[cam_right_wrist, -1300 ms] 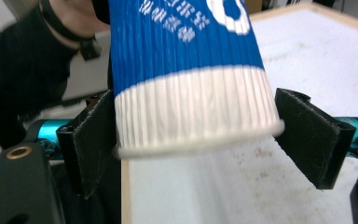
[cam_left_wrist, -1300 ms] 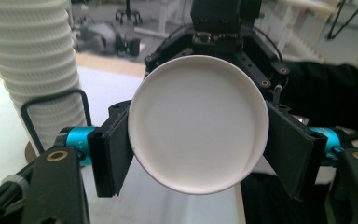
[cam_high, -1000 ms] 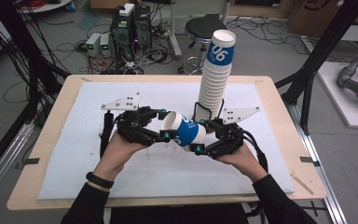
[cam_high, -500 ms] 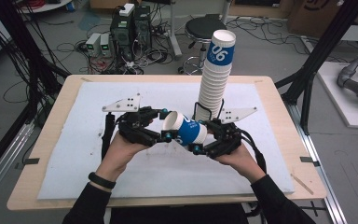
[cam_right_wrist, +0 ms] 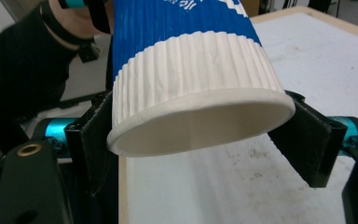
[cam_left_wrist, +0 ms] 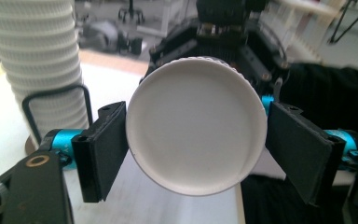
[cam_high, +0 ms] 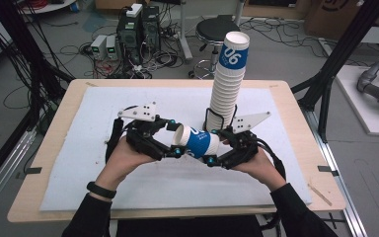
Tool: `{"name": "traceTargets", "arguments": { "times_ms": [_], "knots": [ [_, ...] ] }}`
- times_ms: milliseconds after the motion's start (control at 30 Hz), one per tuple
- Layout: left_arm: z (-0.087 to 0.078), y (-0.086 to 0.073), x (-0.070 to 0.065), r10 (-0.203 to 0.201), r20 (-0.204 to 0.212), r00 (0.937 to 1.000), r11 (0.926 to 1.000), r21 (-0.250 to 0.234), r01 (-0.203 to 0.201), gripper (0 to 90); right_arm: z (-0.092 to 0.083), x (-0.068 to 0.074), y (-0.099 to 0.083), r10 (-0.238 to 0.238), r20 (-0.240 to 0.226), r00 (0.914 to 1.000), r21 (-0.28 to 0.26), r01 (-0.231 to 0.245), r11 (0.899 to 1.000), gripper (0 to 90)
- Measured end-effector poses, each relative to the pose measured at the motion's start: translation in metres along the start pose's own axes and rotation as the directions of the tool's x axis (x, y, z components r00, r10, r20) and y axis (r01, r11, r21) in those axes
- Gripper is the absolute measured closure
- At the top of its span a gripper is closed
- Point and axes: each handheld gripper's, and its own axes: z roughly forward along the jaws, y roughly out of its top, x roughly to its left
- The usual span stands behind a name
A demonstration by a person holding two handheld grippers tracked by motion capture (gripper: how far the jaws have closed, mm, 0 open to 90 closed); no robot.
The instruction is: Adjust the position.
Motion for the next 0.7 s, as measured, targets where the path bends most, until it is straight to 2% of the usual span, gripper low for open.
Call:
{"name": "traceTargets", "arguments": {
  "times_ms": [100, 200, 300, 333, 433, 500, 567, 700],
  "knots": [
    [0.0000, 0.0022, -0.0019, 0.021, 0.013, 0.9997, 0.9967, 0.078, -0.022, 21.9, 0.0003, 0.0002, 0.0012, -0.019, 0.001, 0.9998, 0.064, 0.019, 0.998, 20.1],
    [0.0026, 0.0020, -0.0031, 0.023, 0.009, 0.9997, 0.9934, 0.112, -0.024, 21.8, 0.0011, 0.0021, 0.0029, -0.035, -0.005, 0.9994, 0.117, 0.035, 0.992, 20.1],
    [0.0061, 0.0003, -0.0021, 0.019, 0.006, 0.9998, 0.9882, 0.152, -0.020, 22.1, 0.0026, 0.0042, 0.0035, -0.031, -0.015, 0.9994, 0.132, 0.032, 0.991, 20.1],
    [0.0067, -0.0003, -0.0016, 0.018, 0.009, 0.9998, 0.9872, 0.158, -0.019, 22.1, 0.0029, 0.0039, 0.0036, -0.046, -0.016, 0.9988, 0.139, 0.048, 0.989, 20.1],
    [0.0080, -0.0016, -0.0008, 0.008, 0.019, 0.9998, 0.9867, 0.162, -0.011, 23.4, 0.0035, 0.0043, 0.0035, -0.051, -0.011, 0.9986, 0.156, 0.053, 0.986, 20.1],
    [0.0083, -0.0028, 0.0000, 0.016, 0.040, 0.9991, 0.9854, 0.169, -0.022, 28.7, 0.0036, 0.0038, 0.0033, -0.047, -0.013, 0.9988, 0.156, 0.049, 0.986, 20.0],
    [0.0083, -0.0038, 0.0006, 0.014, 0.042, 0.9990, 0.9856, 0.168, -0.021, 29.5, 0.0030, 0.0034, 0.0034, -0.053, -0.009, 0.9986, 0.153, 0.053, 0.987, 19.8],
    [0.0059, -0.0048, 0.0024, 0.015, 0.047, 0.9988, 0.9947, 0.101, -0.019, 29.8, 0.0017, 0.0033, 0.0043, -0.033, -0.007, 0.9994, 0.125, 0.034, 0.992, 16.7]
  ]
}}
